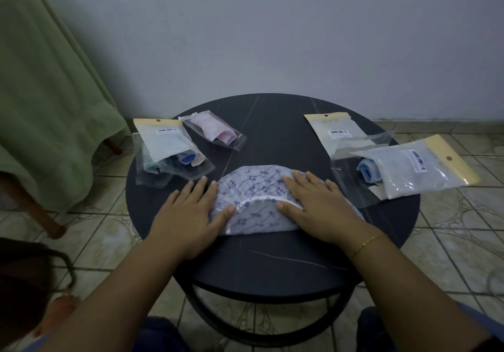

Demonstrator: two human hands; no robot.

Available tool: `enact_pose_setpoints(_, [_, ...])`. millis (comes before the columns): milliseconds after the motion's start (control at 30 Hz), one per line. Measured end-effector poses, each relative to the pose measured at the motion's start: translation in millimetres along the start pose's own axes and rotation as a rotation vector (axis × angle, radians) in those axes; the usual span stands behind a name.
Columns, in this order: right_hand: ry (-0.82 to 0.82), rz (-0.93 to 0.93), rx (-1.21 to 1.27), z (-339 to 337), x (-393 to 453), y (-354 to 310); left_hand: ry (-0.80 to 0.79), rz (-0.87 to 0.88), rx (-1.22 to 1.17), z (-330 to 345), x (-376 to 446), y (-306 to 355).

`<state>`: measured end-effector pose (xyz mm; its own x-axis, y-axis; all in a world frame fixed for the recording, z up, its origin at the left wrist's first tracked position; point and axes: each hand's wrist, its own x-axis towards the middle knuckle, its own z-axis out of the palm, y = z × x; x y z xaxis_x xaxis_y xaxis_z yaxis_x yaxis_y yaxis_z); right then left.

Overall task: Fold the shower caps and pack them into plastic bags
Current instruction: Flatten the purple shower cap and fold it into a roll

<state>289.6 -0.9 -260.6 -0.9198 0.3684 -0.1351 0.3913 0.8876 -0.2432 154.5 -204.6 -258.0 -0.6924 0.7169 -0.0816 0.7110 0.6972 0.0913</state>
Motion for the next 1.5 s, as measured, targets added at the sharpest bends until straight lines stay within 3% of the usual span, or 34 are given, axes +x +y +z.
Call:
enact_pose_setpoints(67, [-0.014,-0.054,0.029,-5,-2,2,0.140,0.049,0.057,-7,-3,8])
enact_pose_setpoints(167, [0.011,-0.155,0.052,-9,-1,0,0.315,0.285,0.025,-12,-1,21])
enact_pose_setpoints(200, [0.044,-0.185,0.025,-8,-1,-4,0.326,0.377,-0.001,-10,2,25])
enact_pose_setpoints(267, [0.148,-0.220,-0.067,-3,1,-14,0.193,0.456,-0.041,-3,5,32])
enact_pose_setpoints(367, [0.186,-0.213,-0.105,7,4,-28,-0.009,0.333,-0.043,9,10,30])
enact_pose_setpoints(500, [0.003,-0.112,-0.004,8,8,-29,-0.046,0.281,-0.076,11,13,27])
enact_pose_setpoints(633, [-0.039,0.021,0.022,-2,12,-15,-0.093,0.257,-0.080,8,11,28])
enact_pose_setpoints(867, [0.144,0.033,0.060,-8,6,-7,-0.200,0.079,-0.162,-1,13,45])
enact_pose_setpoints(1033, [0.268,-0.130,0.108,-12,-1,-23,-0.242,-0.192,-0.602,-13,35,79])
enact_pose_setpoints(1200, [0.320,-0.190,0.144,-21,-13,-22,-0.098,-0.497,-1.154,-7,54,82])
enact_pose_setpoints(1367, [0.324,-0.230,0.188,-23,-29,-11,-0.040,-0.373,-1.592,-23,55,86])
enact_pose_setpoints(1433, [0.318,-0.257,0.186,-18,-35,-7,0.031,-0.201,-1.553,-31,47,90])
enact_pose_setpoints(1500, [0.317,-0.285,0.189,-11,-40,-3,0.159,-0.061,-1.367,-37,39,85])
